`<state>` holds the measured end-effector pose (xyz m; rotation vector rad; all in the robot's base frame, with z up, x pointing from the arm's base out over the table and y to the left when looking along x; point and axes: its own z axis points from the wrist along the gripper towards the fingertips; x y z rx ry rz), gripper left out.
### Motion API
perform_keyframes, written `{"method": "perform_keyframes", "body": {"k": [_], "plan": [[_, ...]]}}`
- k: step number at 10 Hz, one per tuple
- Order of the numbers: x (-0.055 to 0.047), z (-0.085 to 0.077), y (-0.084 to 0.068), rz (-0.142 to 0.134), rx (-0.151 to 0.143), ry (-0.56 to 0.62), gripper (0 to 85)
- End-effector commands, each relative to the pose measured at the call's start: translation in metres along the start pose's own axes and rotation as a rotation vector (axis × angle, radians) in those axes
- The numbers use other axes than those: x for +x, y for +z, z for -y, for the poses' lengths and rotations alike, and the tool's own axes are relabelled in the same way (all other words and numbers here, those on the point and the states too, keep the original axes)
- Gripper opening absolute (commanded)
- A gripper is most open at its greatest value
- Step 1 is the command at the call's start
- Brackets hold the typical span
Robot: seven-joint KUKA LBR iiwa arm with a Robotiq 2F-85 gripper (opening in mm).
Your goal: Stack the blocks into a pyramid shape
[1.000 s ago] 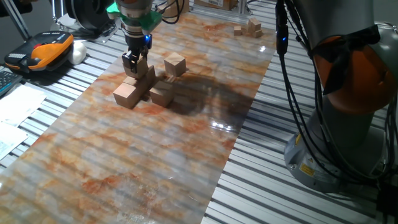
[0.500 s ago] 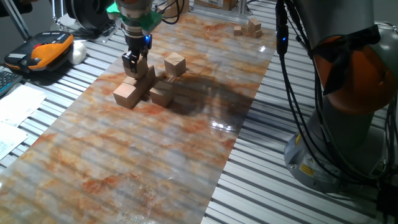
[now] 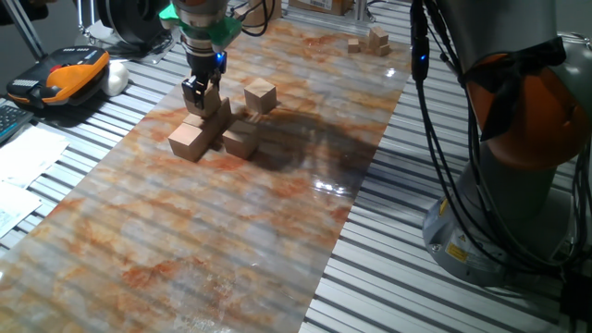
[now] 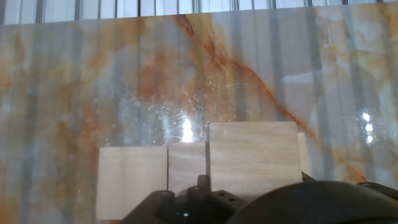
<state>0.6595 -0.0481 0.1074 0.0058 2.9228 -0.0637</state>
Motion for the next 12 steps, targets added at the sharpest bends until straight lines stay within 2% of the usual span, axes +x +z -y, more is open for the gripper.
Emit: {"method": "perform_keyframes", "body": {"k": [1, 7, 9, 10, 12], "plan": [[0.0004, -0.0001, -0.0001, 0.0, -0.001, 0.0, 0.0], [0.0024, -0.0027, 0.0022, 0.005, 0.008, 0.005, 0.0], [0.0025, -0.0025, 0.0023, 0.008, -0.006, 0.005, 0.0], [0.0024, -0.0025, 0.0025, 0.0, -0.014, -0.003, 0.0], [0.0029, -0.0021, 0.0026, 0.003, -0.012, 0.009, 0.0]]}}
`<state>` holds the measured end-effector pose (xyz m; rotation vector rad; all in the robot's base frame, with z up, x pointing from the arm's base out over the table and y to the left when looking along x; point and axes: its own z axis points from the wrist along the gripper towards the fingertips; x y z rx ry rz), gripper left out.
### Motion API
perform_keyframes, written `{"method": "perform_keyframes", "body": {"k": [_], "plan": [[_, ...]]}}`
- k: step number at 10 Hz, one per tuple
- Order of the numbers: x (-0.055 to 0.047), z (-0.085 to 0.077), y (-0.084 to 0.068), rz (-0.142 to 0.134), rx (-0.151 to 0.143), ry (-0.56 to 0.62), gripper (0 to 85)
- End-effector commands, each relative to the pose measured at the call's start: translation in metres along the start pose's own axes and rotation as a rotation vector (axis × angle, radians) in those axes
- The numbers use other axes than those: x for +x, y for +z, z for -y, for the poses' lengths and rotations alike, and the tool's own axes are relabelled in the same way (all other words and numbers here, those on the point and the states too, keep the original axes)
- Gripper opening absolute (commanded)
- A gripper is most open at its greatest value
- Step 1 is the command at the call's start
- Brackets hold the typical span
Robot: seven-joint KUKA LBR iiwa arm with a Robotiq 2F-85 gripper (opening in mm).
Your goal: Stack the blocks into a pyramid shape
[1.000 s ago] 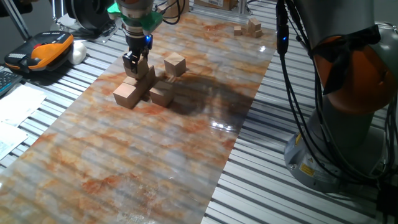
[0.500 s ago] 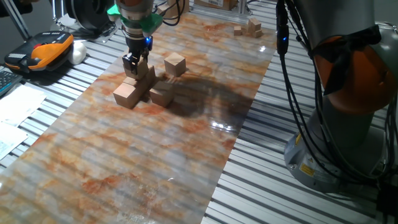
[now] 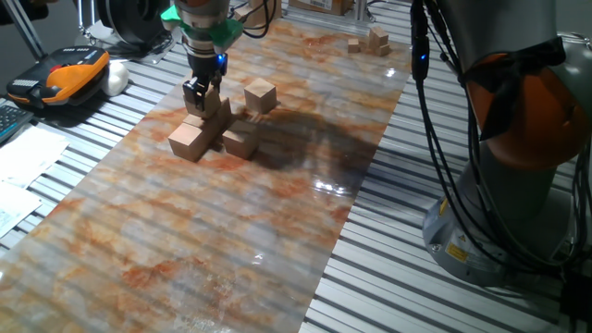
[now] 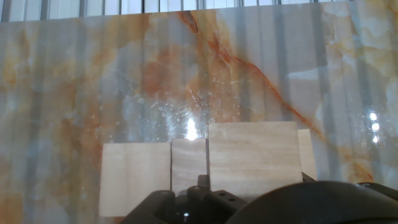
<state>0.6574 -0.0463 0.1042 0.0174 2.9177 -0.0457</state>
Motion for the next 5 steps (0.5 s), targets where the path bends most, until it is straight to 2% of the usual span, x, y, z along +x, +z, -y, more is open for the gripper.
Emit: {"method": "perform_keyframes", "body": {"k": [1, 3, 4, 5], "plan": [[0.0004, 0.0002, 0.0003, 0.002, 0.006, 0.003, 17.0], [0.0006, -0.0001, 0.0003, 0.01, 0.013, 0.029, 17.0], [0.0004, -0.0002, 0.0004, 0.012, 0.016, 0.03, 34.0], [0.0006, -0.0009, 0.0009, 0.012, 0.016, 0.03, 34.0]]}}
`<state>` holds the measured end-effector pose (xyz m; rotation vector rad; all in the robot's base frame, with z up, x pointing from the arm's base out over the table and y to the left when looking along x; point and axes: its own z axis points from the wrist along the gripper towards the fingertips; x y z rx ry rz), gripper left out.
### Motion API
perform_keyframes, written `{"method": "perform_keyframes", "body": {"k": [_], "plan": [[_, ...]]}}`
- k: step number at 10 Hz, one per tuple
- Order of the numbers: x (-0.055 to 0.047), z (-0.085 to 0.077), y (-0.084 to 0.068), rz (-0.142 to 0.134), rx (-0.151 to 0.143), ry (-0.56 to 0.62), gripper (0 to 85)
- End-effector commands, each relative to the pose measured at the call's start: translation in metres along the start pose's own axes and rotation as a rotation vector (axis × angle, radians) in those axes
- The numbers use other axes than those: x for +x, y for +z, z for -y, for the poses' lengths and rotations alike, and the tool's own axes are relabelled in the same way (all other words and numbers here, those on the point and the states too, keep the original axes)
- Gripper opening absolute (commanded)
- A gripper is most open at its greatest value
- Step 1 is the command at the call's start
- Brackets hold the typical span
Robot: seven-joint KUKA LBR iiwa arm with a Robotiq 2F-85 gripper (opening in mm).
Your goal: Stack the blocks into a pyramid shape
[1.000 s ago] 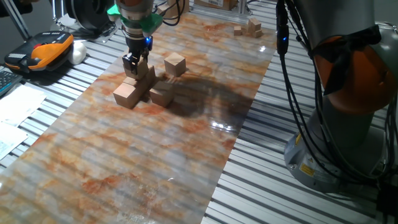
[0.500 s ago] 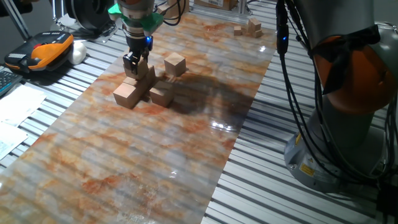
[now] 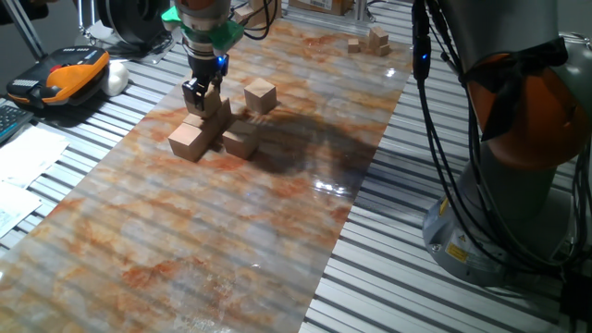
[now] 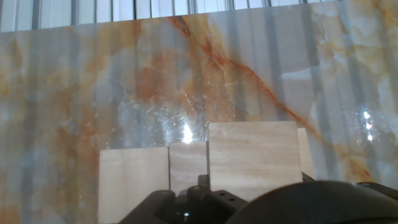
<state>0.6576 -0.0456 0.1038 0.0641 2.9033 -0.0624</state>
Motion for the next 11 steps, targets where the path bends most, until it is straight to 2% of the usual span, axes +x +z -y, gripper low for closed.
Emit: {"method": "perform_keyframes", "body": {"k": [1, 2, 3, 11], "plan": [[0.0008, -0.0007, 0.0008, -0.002, -0.008, -0.003, 34.0], [0.0008, -0.0006, 0.0008, -0.002, -0.018, -0.012, 34.0], [0.0008, -0.0009, 0.0009, 0.0, -0.022, -0.015, 51.0], [0.0023, 0.0009, 0.0003, 0.003, -0.033, -0.036, 51.0]]}}
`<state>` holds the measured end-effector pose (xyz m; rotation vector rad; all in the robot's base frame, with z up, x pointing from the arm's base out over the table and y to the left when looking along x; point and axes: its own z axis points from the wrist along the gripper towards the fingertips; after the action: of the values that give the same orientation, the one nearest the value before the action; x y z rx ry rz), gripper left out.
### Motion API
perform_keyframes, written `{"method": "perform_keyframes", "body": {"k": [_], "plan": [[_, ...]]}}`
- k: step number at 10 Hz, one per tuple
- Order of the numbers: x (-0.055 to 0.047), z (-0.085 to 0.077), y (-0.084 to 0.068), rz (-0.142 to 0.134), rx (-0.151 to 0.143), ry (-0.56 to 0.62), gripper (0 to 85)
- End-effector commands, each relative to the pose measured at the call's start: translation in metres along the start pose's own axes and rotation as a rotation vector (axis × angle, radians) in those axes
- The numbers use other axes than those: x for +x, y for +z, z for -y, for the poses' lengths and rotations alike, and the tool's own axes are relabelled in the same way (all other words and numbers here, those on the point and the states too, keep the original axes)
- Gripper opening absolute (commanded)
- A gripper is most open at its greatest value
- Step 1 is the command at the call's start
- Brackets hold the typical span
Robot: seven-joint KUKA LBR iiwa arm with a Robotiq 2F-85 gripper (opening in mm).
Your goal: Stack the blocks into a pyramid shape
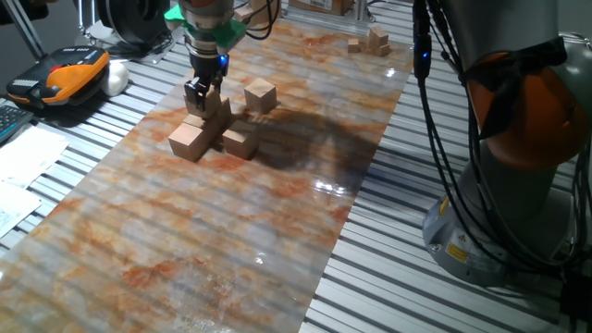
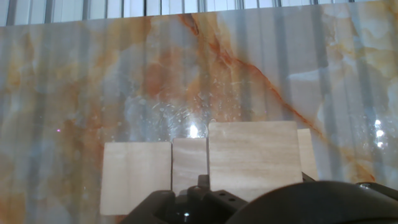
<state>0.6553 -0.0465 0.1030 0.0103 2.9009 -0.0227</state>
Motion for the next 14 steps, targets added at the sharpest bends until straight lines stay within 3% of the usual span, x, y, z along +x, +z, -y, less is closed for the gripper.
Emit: {"method": "perform_keyframes", "body": {"k": [1, 4, 5, 13, 14], "plan": [[-0.0001, 0.0, -0.0002, 0.002, 0.001, 0.002, 51.0], [0.0001, 0.0, -0.0007, 0.01, -0.007, 0.008, 51.0], [0.0, 0.0, -0.0007, 0.01, -0.005, 0.009, 68.0], [0.0, -0.0006, -0.0007, 0.003, 0.01, 0.052, 68.0], [0.0, -0.0002, -0.0014, 0.007, 0.005, 0.07, 85.0]]}}
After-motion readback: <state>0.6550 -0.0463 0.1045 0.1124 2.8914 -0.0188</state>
